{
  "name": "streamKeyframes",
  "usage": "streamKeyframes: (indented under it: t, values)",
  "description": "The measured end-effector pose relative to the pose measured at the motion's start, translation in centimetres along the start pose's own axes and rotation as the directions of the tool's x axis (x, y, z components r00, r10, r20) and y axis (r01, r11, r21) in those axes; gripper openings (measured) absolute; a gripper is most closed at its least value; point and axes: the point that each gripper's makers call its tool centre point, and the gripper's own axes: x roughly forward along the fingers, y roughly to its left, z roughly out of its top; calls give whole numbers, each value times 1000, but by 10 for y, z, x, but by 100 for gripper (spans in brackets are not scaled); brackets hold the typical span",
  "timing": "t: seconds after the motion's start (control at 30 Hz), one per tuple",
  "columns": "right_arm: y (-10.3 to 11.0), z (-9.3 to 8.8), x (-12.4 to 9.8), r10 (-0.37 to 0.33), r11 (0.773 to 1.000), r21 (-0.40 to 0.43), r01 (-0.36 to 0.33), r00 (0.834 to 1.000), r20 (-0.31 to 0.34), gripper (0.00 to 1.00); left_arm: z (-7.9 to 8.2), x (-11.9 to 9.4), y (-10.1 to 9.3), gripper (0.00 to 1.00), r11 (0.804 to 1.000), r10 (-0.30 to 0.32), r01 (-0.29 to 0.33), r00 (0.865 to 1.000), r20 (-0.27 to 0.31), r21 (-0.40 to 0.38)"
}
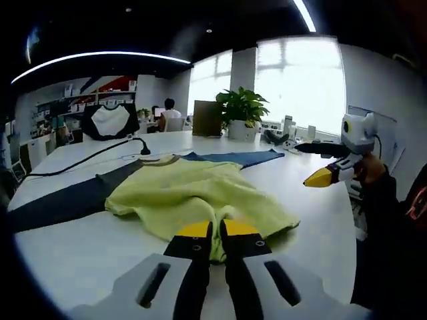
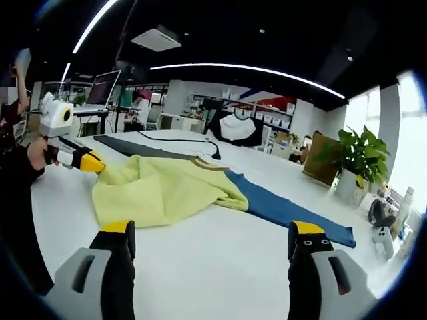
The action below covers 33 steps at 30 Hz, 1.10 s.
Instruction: Fold the garment on the visible template until the final outline fits inside the template.
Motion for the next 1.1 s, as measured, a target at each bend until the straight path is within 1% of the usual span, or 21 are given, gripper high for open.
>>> streamKeyframes:
  t: [0.03, 0.1, 0.2, 0.23, 0.3, 0.33, 0.37, 0.43, 0.67, 0.87, 0.97, 1.1]
  values:
    - [2, 0, 0, 6, 1000, 0, -6, 1000, -1, 98, 5, -1, -1, 5, 1000, -5, 5, 1000, 14, -2]
    - [4, 0, 0, 13, 1000, -2, -13, 1000, -2, 98, 13, -2, -3, 5, 1000, -13, 13, 1000, 20, -6]
    - [9, 1, -2, 22, 1000, -7, -22, 1000, -1, 98, 30, -1, -2, 5, 1000, -12, 12, 999, 42, 11]
    - [10, 2, -3, 26, 1000, -4, -26, 1000, 4, 98, 36, 0, -5, 5, 999, -35, 34, 998, 59, 17]
    - [9, 2, -3, 15, 1000, 7, -15, 1000, 6, 98, 46, 1, -11, 5, 997, -80, 81, 994, 78, -10]
    - [9, 1, -2, 10, 1000, 8, -10, 1000, 2, 97, 49, 1, -10, 5, 997, -79, 81, 994, 80, -13]
    - [11, 0, -1, 7, 1000, 6, -7, 1000, -5, 97, 54, 3, -10, 5, 998, -70, 70, 994, 78, 0]
    - [16, 0, 0, 14, 1000, 4, -14, 1000, -7, 97, 64, 5, -5, 5, 998, -38, 34, 996, 79, 49]
    - [44, 5, 4, 65, 998, -15, -65, 998, -9, 97, 95, 14, -6, 5, 999, -27, 24, 997, 76, 45]
    - [69, 9, 9, 114, 993, -25, -114, 993, -11, 97, 119, 21, -10, 5, 997, -25, 18, 996, 81, 81]
    - [79, 11, 8, 135, 990, -43, -135, 991, -14, 96, 128, 26, -11, 5, 994, -24, 16, 997, 76, 104]
    - [91, 18, 5, 173, 984, -42, -173, 985, 3, 95, 135, 31, -8, 5, 992, -17, 9, 998, 66, 127]
